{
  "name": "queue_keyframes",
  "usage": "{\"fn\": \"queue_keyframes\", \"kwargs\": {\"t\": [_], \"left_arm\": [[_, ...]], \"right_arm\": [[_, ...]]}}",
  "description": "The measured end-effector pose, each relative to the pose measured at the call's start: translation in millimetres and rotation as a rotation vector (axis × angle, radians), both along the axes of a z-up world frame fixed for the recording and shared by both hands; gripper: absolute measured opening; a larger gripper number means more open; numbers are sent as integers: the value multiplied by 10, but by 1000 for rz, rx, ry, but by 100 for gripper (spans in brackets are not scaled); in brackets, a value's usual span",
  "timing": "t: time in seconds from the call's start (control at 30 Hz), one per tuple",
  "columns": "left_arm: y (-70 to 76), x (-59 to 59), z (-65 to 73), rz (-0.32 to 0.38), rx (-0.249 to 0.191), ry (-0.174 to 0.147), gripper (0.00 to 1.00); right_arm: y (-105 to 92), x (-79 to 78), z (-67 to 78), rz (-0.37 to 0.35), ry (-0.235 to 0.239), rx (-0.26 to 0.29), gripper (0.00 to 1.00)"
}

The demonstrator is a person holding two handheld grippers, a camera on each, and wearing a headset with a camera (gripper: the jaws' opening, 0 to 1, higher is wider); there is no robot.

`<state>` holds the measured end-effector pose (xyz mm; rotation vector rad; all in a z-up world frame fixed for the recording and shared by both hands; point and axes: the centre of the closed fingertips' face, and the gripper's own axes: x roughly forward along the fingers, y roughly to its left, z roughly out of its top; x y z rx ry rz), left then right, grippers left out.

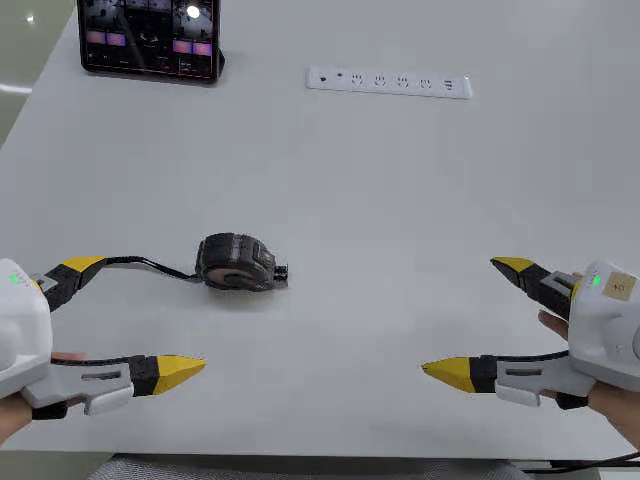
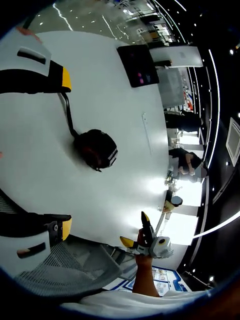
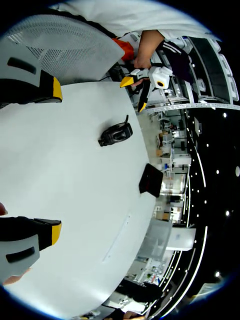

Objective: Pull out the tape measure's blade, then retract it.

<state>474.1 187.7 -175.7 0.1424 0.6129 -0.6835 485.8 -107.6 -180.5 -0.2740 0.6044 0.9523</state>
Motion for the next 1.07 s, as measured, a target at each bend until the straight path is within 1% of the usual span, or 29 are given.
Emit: {"fn": "queue_keyframes", "kwargs": {"t": [0.13,0.17,0.2,0.23,0.27,0.33,0.37,0.4,0.5,0.53,0.6,0.63,0.67,0.7,0.77,0.83,0.9,1.07], "left_arm": [[29,-39,-33,-10,3,9,99],[36,-55,-52,-8,1,24,99],[40,-66,-64,-6,-8,33,99],[45,-69,-64,-6,-9,31,99],[37,-90,-71,-8,-17,45,99],[45,-93,-67,-3,-27,43,99],[37,-114,-76,-3,-36,59,99],[40,-112,-77,-3,-34,56,99],[44,-122,-95,-7,-31,60,99],[36,-126,-93,-8,-42,64,99],[41,-123,-88,-7,-46,64,99],[28,-144,-96,-10,-57,84,99],[39,-141,-108,-12,-46,83,99],[52,-126,-108,-11,-35,68,99],[61,-119,-105,-6,-40,69,99],[69,-109,-94,-2,-41,61,99],[66,-115,-101,-7,-42,67,99],[74,-115,-103,-9,-41,67,99]], "right_arm": [[-24,-37,-46,1,19,-2,96],[-27,-45,-57,1,23,-2,96],[-30,-56,-72,1,28,-5,95],[-32,-66,-83,3,32,-9,95],[-32,-74,-90,5,35,-10,95],[-33,-90,-102,6,41,-12,95],[-35,-96,-103,7,42,-14,95],[-36,-99,-104,6,44,-12,94],[-41,-103,-106,5,46,-12,94],[-43,-104,-108,5,48,-12,94],[-44,-106,-107,7,48,-13,94],[-43,-107,-107,7,47,-13,94],[-44,-107,-107,7,46,-14,94],[-44,-108,-107,7,47,-15,94],[-43,-108,-107,7,46,-15,94],[-47,-109,-112,7,46,-18,94],[-50,-113,-115,7,48,-18,94],[-68,-121,-133,7,52,-20,94]]}}
